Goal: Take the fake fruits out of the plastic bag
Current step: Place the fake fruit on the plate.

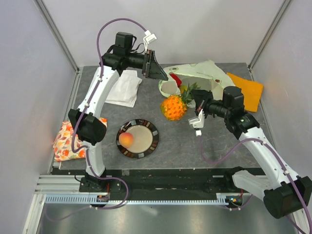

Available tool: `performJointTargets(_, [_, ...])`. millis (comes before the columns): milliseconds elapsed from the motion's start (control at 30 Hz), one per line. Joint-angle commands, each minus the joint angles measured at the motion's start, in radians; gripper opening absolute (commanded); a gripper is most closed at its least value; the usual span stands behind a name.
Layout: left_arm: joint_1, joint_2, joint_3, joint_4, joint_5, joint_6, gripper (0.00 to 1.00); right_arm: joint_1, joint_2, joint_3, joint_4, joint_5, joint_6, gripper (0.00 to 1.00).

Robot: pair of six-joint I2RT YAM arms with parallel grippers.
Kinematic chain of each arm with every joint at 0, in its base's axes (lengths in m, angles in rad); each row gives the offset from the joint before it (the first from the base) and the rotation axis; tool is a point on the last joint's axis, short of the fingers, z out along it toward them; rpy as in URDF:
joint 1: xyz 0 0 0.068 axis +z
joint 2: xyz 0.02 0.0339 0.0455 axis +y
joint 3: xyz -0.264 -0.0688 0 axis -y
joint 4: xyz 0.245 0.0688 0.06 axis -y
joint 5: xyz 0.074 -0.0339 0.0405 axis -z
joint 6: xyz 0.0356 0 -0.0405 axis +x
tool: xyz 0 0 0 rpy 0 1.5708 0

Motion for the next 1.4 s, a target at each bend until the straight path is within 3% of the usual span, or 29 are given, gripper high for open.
performJointTargets(0, [-0.066, 0.035, 0.136, -0.231, -0.157, 0.220, 0.99, 0.032, 0.024, 0.073, 0.016, -0.095, -0.087, 0.00])
performJointTargets(100, [-0.105, 0.036, 0.164, -0.280, -0.217, 0.272, 0.99, 0.057, 0.043, 0.086, -0.010, -0.088, -0.118, 0.00])
performJointTargets(233, [-0.163, 0.056, 0.202, -0.386, -0.340, 0.365, 0.91, 0.078, 0.066, 0.093, -0.014, -0.076, -0.142, 0.00])
performJointTargets(700, [-0.214, 0.101, 0.225, -0.366, -0.446, 0.345, 0.74, 0.144, 0.100, 0.109, -0.097, -0.083, -0.262, 0.00])
performJointTargets(933, [-0.224, 0.121, 0.245, -0.355, -0.450, 0.353, 0.41, 0.167, 0.101, 0.103, -0.099, -0.050, -0.248, 0.00])
performJointTargets(1067, [-0.231, 0.122, 0.244, -0.355, -0.447, 0.359, 0.34, 0.170, 0.104, 0.103, -0.097, -0.046, -0.245, 0.00])
performJointTargets(1200, [-0.231, 0.128, 0.253, -0.355, -0.420, 0.361, 0.02, 0.173, 0.113, 0.104, -0.096, -0.036, -0.245, 0.01])
performJointTargets(1267, [-0.232, 0.127, 0.251, -0.357, -0.426, 0.362, 0.02, 0.173, 0.110, 0.100, -0.085, -0.007, -0.238, 0.09])
performJointTargets(1300, [-0.229, 0.118, 0.250, -0.357, -0.444, 0.368, 0.02, 0.173, 0.106, 0.096, -0.071, 0.009, -0.227, 0.36])
performJointTargets(1367, [-0.225, 0.104, 0.247, -0.358, -0.461, 0.373, 0.02, 0.169, 0.091, 0.093, -0.061, 0.068, -0.181, 0.49])
